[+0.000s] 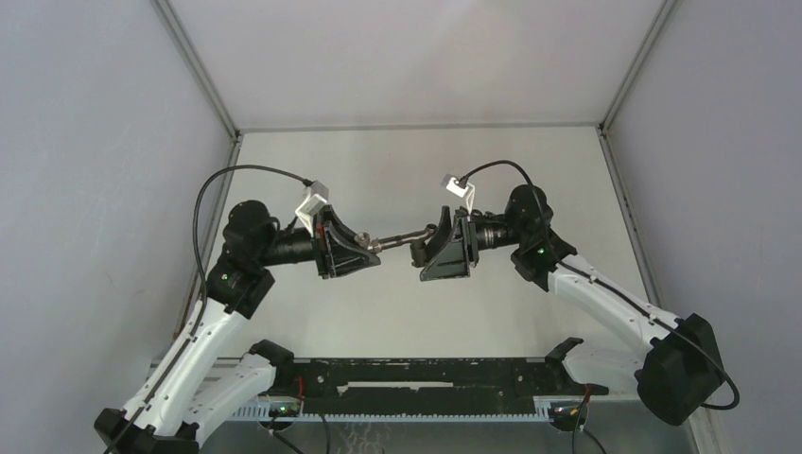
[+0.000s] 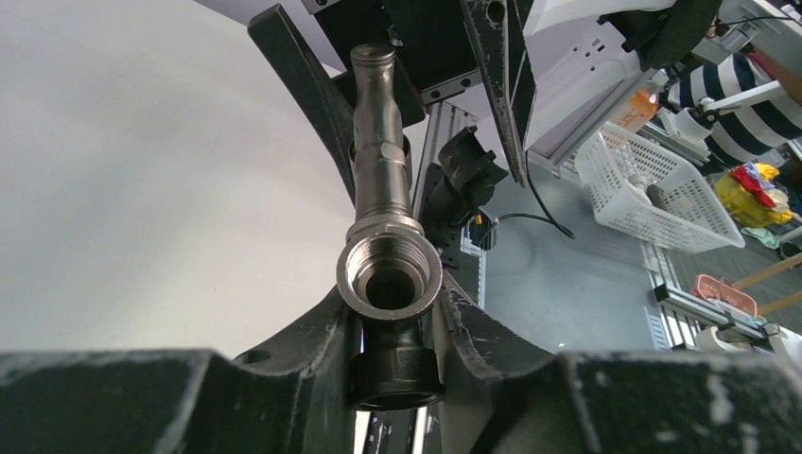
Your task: Install the water faucets
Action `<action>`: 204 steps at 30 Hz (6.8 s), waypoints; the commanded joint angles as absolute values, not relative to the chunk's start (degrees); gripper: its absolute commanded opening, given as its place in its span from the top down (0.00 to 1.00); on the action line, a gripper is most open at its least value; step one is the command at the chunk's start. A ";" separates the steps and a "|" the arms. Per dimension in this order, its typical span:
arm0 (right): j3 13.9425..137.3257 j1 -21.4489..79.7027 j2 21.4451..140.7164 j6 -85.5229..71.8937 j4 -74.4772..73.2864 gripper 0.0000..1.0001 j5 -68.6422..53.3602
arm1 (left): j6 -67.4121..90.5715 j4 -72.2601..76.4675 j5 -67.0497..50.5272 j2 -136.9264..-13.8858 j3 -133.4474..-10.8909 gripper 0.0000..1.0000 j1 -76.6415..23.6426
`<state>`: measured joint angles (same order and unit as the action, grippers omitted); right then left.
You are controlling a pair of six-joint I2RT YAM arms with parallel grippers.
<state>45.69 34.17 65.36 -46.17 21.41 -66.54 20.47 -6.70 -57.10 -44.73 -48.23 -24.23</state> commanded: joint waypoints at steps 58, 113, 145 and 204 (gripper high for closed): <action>53.35 32.93 66.89 -58.10 6.95 0.12 -51.33 | 13.45 -14.69 -62.02 -47.43 -50.73 1.00 -24.53; 41.39 37.44 63.01 -38.83 44.54 0.70 -58.98 | 18.10 -9.62 -64.62 -47.51 -52.66 1.00 -24.35; 50.68 24.36 61.91 -56.20 -0.80 0.15 -66.17 | 10.06 -10.77 -57.38 -43.08 -50.51 1.00 -23.18; 50.34 51.71 51.75 27.89 -1.75 0.93 -39.88 | 16.46 -25.22 -62.98 -51.79 -60.26 1.00 -22.95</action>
<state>42.35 52.27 53.23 37.08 9.93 -23.20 25.52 -27.53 -64.66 -53.89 -58.85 -22.96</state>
